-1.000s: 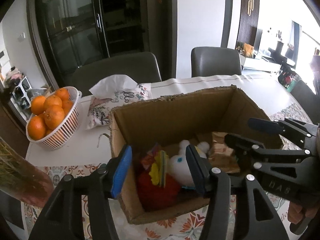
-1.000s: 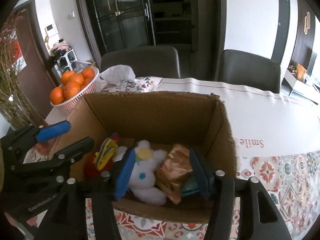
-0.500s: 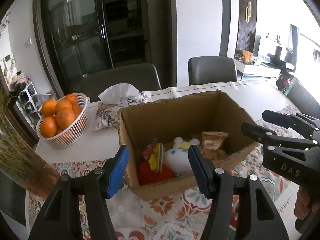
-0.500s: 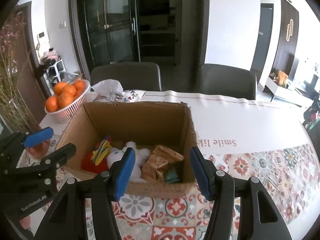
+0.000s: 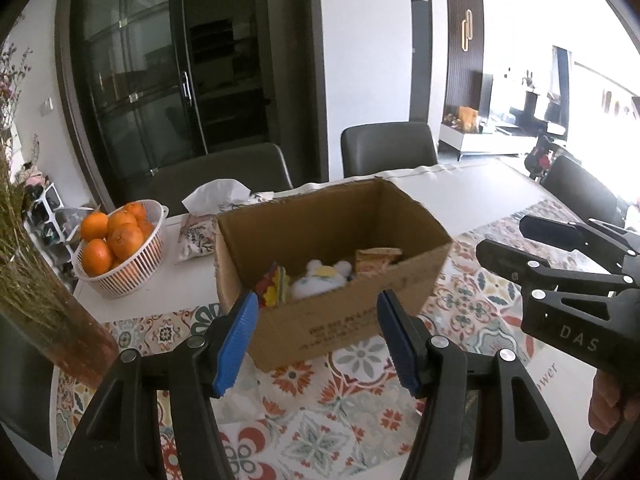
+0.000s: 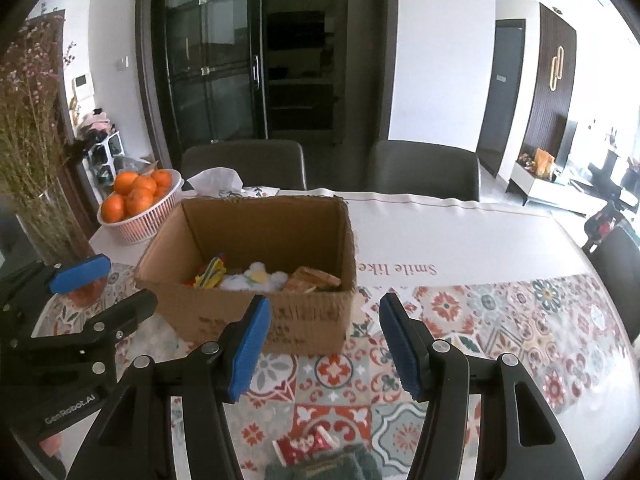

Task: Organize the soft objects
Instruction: 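Withdraw both tools and lower toward the red snack bag and green pouch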

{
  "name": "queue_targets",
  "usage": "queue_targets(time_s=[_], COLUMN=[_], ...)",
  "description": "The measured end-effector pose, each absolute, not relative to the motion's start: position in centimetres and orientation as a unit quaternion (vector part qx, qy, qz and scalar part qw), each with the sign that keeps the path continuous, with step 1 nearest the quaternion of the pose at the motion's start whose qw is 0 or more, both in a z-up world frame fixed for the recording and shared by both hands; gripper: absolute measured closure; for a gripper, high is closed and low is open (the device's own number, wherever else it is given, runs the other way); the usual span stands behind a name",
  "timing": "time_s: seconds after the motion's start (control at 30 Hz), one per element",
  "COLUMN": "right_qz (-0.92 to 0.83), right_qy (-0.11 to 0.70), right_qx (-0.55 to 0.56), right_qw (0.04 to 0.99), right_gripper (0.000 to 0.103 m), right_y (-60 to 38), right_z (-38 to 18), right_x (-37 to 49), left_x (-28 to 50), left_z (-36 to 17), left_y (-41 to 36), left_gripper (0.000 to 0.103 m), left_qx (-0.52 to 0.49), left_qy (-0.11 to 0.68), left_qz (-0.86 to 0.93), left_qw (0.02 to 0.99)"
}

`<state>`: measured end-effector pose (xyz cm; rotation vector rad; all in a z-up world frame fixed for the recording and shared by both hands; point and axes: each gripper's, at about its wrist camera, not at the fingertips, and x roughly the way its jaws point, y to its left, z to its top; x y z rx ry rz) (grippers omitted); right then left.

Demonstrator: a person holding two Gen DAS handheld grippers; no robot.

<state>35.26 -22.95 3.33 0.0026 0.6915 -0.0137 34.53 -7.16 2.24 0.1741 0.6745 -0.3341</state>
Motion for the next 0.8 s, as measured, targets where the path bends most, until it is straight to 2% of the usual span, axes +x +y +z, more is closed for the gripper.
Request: queue_targets(time_s=[0.3, 0.4, 0.67, 0.8], right_qz=[-0.023, -0.03, -0.058, -0.061], right_qy=[0.333, 0.333, 0.341, 0.348], right_qx=[0.011, 0.018, 0.033, 0.044], right_qw=[0.942, 0.942, 0.938, 0.934], right_gripper=[0.039, 0.035, 0.026, 0.025], right_y=[-23.6, -23.9, -25.0, -25.2], right_z=[2.4, 1.9, -0.1, -1.4], right_x=[30.5, 29.1, 25.6, 24.5], left_x=[30.9, 30.1, 27.8, 27.2], left_z=[1.1, 0.6, -1.7, -2.7], left_y=[-8.1, -8.6, -9.8, -10.3], left_gripper=[0.042, 0.042, 0.034, 0.033], left_qx=[0.098, 0.102, 0.123, 0.139], left_qy=[0.331, 0.334, 0.343, 0.348], left_qz=[-0.186, -0.197, -0.225, -0.234], left_qw=[0.92, 0.916, 0.904, 0.897])
